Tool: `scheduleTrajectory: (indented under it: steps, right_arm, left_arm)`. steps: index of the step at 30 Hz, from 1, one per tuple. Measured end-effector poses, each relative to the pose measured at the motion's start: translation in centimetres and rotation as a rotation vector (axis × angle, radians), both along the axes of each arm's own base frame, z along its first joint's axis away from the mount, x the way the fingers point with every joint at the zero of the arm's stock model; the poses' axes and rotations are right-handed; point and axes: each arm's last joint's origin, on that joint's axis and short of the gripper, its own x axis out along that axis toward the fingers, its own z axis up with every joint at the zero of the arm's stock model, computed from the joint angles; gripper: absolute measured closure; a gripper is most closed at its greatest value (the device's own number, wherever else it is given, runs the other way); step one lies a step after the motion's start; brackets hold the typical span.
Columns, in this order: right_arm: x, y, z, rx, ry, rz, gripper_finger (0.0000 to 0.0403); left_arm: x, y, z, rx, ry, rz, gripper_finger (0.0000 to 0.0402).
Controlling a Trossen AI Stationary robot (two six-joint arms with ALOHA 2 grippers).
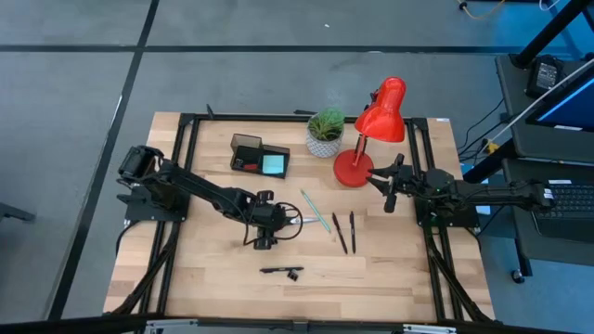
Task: Pick and place office supplies into organizer
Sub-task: Put the black scissor into the black desk organizer
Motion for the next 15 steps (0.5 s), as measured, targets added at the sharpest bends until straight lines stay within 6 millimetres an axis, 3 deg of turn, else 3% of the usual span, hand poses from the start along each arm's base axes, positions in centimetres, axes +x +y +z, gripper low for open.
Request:
scheduleTrajectory:
  steps: [7,15]
  right_arm:
    - [0.0,0.0,0.0,0.0,0.0,0.0,0.0276]
    - [0.0,0.0,0.0,-0.002,0.005,0.0,0.0276]
  left_arm:
    - [0.0,1.2,-0.4,0.039,0.037,0.04,0.0239]
    - [0.2,1.3,-0.9,0.057,0.056,0.0,0.0236]
